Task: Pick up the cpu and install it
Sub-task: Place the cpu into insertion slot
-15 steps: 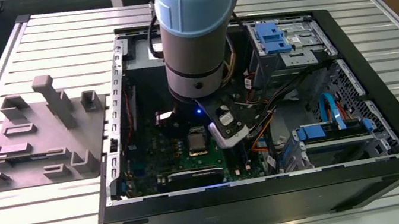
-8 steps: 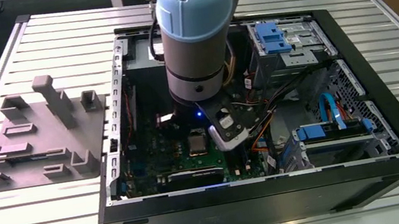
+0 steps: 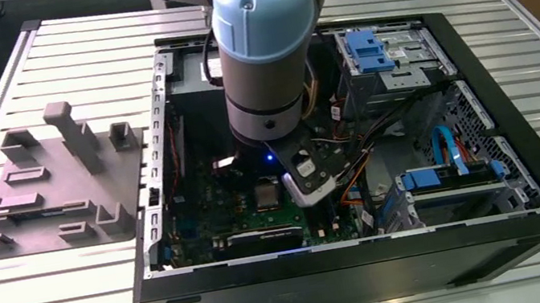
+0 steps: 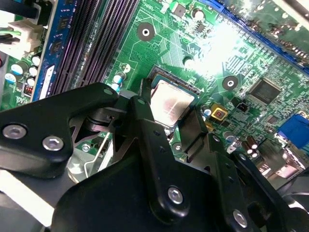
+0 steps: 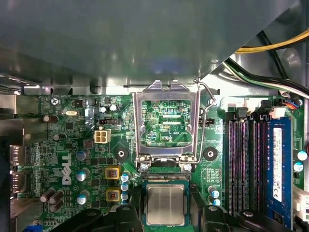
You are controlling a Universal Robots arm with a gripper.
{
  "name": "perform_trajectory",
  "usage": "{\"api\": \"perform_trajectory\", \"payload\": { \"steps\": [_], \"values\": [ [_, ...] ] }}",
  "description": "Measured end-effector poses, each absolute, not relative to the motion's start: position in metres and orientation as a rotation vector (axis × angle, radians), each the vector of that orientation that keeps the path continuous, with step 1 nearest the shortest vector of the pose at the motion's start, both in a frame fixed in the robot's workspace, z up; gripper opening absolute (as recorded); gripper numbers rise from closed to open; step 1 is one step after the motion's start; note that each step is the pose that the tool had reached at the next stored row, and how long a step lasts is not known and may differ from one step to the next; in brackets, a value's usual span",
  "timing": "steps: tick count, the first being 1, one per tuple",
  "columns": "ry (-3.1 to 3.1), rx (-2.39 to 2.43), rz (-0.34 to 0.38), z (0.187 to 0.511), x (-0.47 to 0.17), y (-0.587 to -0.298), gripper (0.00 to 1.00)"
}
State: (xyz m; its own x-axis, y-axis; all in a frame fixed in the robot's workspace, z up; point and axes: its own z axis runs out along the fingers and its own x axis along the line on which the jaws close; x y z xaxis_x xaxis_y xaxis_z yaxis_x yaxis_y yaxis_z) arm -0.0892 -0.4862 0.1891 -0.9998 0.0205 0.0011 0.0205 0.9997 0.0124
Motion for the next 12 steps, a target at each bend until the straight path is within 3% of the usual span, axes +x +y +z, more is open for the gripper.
{"api": "perform_trajectory", "payload": {
  "steps": [12],
  "values": [
    [-3.140,-0.032,-0.019,0.1841,-0.0875,-0.4863,0.47]
  ]
}}
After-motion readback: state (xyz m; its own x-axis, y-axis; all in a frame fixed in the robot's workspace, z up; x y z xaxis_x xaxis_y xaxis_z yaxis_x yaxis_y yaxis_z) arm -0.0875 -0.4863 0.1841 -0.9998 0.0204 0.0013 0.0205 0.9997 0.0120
